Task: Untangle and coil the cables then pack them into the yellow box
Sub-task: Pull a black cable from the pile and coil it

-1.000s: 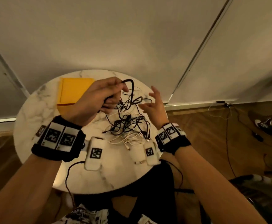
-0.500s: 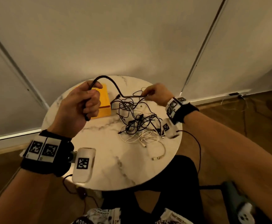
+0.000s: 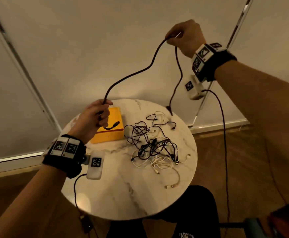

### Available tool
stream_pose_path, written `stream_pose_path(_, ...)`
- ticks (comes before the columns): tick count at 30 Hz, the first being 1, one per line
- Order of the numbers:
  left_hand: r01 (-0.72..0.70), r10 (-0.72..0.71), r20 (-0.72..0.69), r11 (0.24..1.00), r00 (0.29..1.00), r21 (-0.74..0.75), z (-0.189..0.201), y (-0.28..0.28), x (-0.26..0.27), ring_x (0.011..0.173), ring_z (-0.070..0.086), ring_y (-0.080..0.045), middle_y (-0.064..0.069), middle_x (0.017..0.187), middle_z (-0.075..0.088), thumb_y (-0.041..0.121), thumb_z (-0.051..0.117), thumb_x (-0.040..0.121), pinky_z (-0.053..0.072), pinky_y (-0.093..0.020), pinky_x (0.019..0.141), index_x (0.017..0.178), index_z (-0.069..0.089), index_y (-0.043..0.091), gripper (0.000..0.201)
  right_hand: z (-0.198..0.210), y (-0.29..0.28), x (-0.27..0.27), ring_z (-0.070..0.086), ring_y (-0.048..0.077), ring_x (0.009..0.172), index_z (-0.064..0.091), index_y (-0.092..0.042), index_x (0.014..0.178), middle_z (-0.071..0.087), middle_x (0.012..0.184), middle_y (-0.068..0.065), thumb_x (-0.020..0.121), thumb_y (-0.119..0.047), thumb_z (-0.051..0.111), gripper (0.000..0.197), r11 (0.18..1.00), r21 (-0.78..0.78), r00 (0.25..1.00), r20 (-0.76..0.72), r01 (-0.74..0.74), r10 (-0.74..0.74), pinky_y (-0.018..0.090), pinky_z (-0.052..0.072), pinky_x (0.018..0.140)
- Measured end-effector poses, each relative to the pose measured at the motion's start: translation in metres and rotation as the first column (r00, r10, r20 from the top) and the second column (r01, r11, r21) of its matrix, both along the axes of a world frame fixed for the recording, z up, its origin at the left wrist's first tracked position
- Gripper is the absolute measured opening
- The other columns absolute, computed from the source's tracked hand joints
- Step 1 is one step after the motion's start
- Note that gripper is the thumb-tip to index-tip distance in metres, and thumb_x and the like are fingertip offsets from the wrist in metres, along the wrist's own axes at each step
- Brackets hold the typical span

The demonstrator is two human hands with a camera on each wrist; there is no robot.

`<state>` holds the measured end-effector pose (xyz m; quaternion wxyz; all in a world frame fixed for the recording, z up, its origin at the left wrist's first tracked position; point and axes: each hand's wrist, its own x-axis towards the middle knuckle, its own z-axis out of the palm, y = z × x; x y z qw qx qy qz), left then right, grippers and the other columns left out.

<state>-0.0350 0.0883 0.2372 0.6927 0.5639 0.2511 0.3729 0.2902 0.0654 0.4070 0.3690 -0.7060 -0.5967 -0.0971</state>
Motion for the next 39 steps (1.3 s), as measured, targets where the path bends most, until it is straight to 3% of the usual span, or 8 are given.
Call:
stream_pose_path(7, 0.082, -0.008, -0.359, 0.978, 0.933, 0.191, -0.099, -0.031, 0.016, 0.063, 0.064, -0.006, 0.001, 0.062, 0.069, -0.004, 0.052, 0.093, 0.048, -0.021, 0.069, 0.088, 0.062, 0.004, 0.014, -0.025, -0.01, -0.017, 0.061, 0.007, 0.078, 0.075, -0.012, 0.094, 0.072, 0.091, 0.009, 0.084, -0.019, 0.071, 0.013, 0.996, 0.052, 0.984, -0.164, -0.065, 0.073, -0.002, 0.032, 0.059)
stream_pose_path(12, -0.21, 0.177, -0.221, 0.968, 0.959, -0.138, -0.143, -0.082, -0.017, 0.039, 0.038, -0.015, -0.004, 0.04, 0.035, 0.02, 0.046, 0.1, 0.054, -0.032, 0.064, 0.077, 0.064, -0.001, 0.036, -0.122, -0.052, -0.041, 0.053, -0.001, 0.047, 0.072, -0.014, 0.084, 0.064, 0.063, 0.002, 0.09, -0.029, 0.065, 0.017, 0.996, -0.082, 0.963, -0.27, -0.045, 0.021, 0.012, 0.037, 0.048)
stream_pose_path(15, -0.324, 0.333, -0.053, 0.846, 0.941, -0.424, -0.161, -0.099, -0.047, 0.035, 0.022, -0.01, 0.005, 0.038, 0.023, 0.027, 0.042, 0.1, 0.033, -0.022, 0.043, 0.075, 0.059, 0.004, 0.039, -0.217, -0.089, -0.065, 0.06, 0.017, 0.066, 0.072, -0.013, 0.089, 0.069, 0.075, 0.005, 0.091, -0.025, 0.061, 0.016, 0.937, -0.342, 0.992, -0.121, -0.072, 0.032, 0.032, 0.049, 0.065)
stream_pose_path(20, -0.325, 0.402, -0.026, 0.699, 0.915, -0.636, -0.191, -0.119, -0.086, 0.029, 0.018, -0.005, 0.007, 0.036, 0.022, 0.036, 0.045, 0.09, 0.006, -0.02, 0.039, 0.07, 0.062, 0.005, 0.041, -0.331, -0.142, -0.112, 0.055, 0.026, 0.115, 0.056, -0.018, 0.128, 0.052, 0.13, 0.007, 0.086, -0.014, 0.062, 0.043, 0.703, -0.689, 0.979, -0.193, -0.178, 0.059, 0.033, 0.042, 0.098)
stream_pose_path(25, -0.347, 0.295, -0.191, 0.69, 0.936, -0.635, -0.208, -0.128, -0.094, 0.031, 0.016, -0.004, 0.008, 0.038, 0.019, 0.032, 0.04, 0.097, 0.005, -0.022, 0.042, 0.065, 0.064, 0.008, 0.046, -0.337, -0.184, -0.148, 0.029, 0.03, 0.139, 0.035, -0.022, 0.146, 0.02, 0.154, 0.004, 0.07, 0.0, 0.067, 0.085, 0.8, -0.536, 0.96, -0.215, -0.268, 0.177, 0.039, 0.039, 0.103)
stream_pose_path(34, -0.12, -0.056, -0.279, 0.809, 0.959, -0.575, -0.205, -0.131, -0.039, 0.035, 0.012, -0.005, 0.008, 0.039, 0.019, 0.038, 0.047, 0.088, 0.008, -0.018, 0.04, 0.064, 0.068, 0.009, 0.043, -0.367, -0.214, -0.186, 0.027, 0.021, 0.139, 0.024, -0.021, 0.151, 0.021, 0.154, 0.003, 0.081, -0.033, 0.055, 0.078, 0.729, -0.563, 0.898, -0.408, -0.389, 0.164, 0.037, 0.024, 0.117)
stream_pose_path(37, 0.018, -0.198, -0.239, 0.805, 0.951, -0.593, -0.197, -0.141, -0.022, 0.034, 0.014, -0.004, 0.008, 0.039, 0.02, 0.039, 0.047, 0.087, 0.009, -0.015, 0.038, 0.061, 0.065, 0.008, 0.044, -0.388, -0.209, -0.185, 0.045, 0.011, 0.125, 0.031, -0.018, 0.148, 0.043, 0.141, 0.002, 0.091, -0.022, 0.062, 0.065, 0.808, -0.451, 0.822, -0.566, -0.379, 0.07, 0.02, 0.034, 0.103)
stream_pose_path(39, 0.068, -0.216, -0.172, 0.789, 0.961, -0.61, -0.195, -0.145, -0.011, 0.035, 0.016, -0.004, 0.008, 0.04, 0.022, 0.038, 0.05, 0.088, 0.012, -0.017, 0.036, 0.065, 0.065, 0.008, 0.041, -0.396, -0.205, -0.184, 0.065, 0.012, 0.089, 0.057, -0.016, 0.122, 0.069, 0.101, 0.002, 0.095, -0.017, 0.058, 0.027, 0.859, -0.368, 0.707, -0.707, -0.355, -0.01, 0.03, 0.049, 0.085)
